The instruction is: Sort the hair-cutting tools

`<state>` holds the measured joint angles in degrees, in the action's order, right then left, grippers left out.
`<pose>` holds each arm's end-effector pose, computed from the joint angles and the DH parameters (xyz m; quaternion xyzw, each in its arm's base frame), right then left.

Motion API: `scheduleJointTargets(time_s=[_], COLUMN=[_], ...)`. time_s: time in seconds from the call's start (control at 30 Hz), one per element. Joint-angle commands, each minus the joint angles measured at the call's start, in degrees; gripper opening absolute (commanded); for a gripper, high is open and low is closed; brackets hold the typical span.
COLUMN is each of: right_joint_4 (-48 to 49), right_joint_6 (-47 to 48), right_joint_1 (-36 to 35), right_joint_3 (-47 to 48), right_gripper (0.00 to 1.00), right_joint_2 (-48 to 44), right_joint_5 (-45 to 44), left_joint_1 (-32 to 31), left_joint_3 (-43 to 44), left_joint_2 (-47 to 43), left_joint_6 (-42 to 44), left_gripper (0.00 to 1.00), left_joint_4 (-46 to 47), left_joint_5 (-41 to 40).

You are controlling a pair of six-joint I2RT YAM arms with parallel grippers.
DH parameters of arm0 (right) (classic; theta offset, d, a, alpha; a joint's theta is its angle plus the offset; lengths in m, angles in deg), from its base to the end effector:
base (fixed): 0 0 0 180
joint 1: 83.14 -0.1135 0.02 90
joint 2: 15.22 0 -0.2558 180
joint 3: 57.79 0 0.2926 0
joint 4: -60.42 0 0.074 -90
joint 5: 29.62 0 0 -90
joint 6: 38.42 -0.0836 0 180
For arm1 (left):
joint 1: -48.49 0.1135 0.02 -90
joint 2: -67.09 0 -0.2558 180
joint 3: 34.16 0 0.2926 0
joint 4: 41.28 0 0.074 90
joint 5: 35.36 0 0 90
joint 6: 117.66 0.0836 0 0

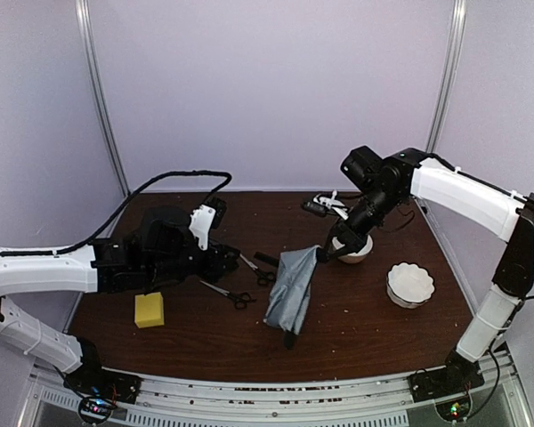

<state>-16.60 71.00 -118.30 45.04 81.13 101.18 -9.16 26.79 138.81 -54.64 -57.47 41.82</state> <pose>0.2831 0.2662 0.2713 -0.4759 0.7940 0.3620 0.1099 0.2114 -0.2991 0.2312 0.1677 0.8324 -0.2794 0.4482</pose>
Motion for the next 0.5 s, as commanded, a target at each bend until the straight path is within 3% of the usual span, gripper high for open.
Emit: scheduleJointTargets(time_s=[0.0, 0.47], right_joint_4=[0.6, 0.0], right_joint_6=[-4.4, -1.8], right_joint_1=[2.0, 2.0], right_joint_3=[-0.8, -7.7], right_gripper=[0.0, 0.0], right_joint_2=[4.4, 8.6], right_joint_5=[-7.7, -4.9], left_joint_1=[-0.1, -2.0], left_joint_3=[-0.6, -0.6], left_joint_2=[1.1, 9.3], left_joint_6=[-2.4, -11.8], left_gripper=[0.3, 0.36], left_joint_4=[5.5, 2.8], left_joint_5=[3.6, 14.7])
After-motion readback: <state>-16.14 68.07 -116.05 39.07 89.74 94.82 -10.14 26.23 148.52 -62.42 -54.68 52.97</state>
